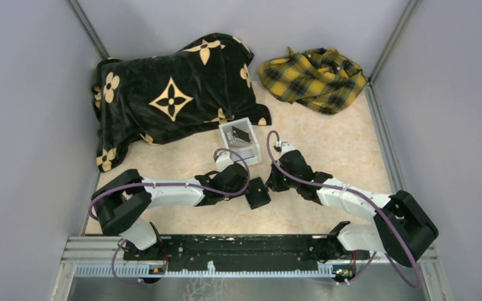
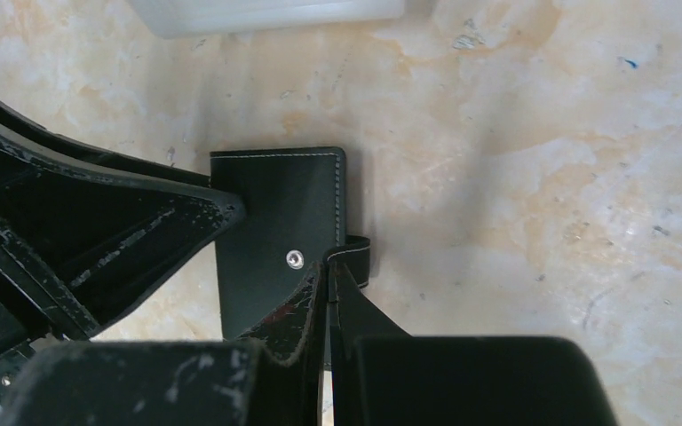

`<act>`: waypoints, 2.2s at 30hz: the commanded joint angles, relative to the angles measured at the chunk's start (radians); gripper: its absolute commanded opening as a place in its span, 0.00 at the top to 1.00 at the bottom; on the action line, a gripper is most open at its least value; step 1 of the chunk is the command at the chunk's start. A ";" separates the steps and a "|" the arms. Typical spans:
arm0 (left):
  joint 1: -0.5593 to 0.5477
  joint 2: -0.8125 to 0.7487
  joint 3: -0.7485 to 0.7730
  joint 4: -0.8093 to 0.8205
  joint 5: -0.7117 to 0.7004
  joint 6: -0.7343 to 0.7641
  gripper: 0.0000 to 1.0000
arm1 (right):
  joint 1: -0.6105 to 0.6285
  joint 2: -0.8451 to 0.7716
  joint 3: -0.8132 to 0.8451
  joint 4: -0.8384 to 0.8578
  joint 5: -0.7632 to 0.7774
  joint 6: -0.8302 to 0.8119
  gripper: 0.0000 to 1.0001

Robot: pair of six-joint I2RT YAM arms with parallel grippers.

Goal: Put the credit cards into the card holder
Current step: Close the card holder at the center of the board.

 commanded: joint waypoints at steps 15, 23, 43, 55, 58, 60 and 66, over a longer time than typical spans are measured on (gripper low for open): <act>0.000 0.050 -0.021 -0.074 0.042 -0.007 0.58 | 0.156 0.137 0.125 -0.033 0.190 -0.020 1.00; 0.000 0.050 -0.020 -0.070 0.044 -0.007 0.58 | 0.215 0.188 0.166 -0.089 0.295 -0.029 1.00; 0.000 0.051 -0.028 -0.068 0.045 -0.013 0.59 | 0.288 0.187 0.161 -0.151 0.412 -0.021 1.00; 0.000 0.052 -0.027 -0.070 0.048 -0.014 0.59 | 0.303 0.161 0.165 -0.176 0.427 -0.020 1.00; 0.001 0.052 -0.026 -0.071 0.048 -0.016 0.59 | 0.309 0.165 0.165 -0.172 0.426 -0.017 1.00; 0.000 0.053 -0.026 -0.070 0.050 -0.016 0.59 | 0.312 0.170 0.167 -0.168 0.424 -0.016 1.00; 0.000 0.053 -0.026 -0.069 0.051 -0.017 0.59 | 0.326 0.190 0.187 -0.165 0.429 -0.017 1.00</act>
